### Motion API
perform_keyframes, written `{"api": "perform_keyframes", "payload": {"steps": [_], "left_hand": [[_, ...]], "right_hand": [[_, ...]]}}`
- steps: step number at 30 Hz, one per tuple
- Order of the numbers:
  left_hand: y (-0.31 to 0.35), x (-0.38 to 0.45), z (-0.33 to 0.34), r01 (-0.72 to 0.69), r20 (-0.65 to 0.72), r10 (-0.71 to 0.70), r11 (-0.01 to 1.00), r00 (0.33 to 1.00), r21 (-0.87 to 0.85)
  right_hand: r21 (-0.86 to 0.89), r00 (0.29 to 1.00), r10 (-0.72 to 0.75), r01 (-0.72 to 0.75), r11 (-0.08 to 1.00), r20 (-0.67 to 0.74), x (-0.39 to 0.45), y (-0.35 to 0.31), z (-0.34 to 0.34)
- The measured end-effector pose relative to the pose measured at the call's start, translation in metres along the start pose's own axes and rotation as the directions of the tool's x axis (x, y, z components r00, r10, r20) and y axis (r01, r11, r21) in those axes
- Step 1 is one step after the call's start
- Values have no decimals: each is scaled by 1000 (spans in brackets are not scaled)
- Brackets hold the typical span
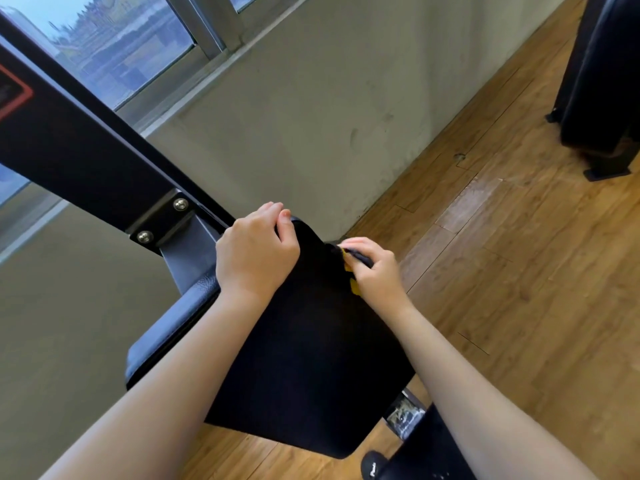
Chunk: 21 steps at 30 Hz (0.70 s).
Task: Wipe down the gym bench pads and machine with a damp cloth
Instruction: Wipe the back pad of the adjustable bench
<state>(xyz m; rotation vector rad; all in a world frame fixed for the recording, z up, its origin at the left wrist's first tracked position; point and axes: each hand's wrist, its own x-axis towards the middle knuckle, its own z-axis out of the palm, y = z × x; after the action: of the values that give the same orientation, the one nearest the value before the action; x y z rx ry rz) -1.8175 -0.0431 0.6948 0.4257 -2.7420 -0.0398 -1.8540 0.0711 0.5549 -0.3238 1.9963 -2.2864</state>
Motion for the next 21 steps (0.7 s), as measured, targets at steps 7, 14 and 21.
{"api": "perform_keyframes", "payload": {"steps": [7,14,21], "left_hand": [[1,-2,2,-141,29,139,982,990,128],[2,-3,2,-137,21,136,981,991,134],[0,-2,5,-124,19,122,984,992,125]], "right_hand": [[-198,960,280,-274,941,4,-39,95,-34],[-341,874,473,-412,845,115,-16,106,-54],[-72,979,79,-66,995,187,11,36,-11]]}}
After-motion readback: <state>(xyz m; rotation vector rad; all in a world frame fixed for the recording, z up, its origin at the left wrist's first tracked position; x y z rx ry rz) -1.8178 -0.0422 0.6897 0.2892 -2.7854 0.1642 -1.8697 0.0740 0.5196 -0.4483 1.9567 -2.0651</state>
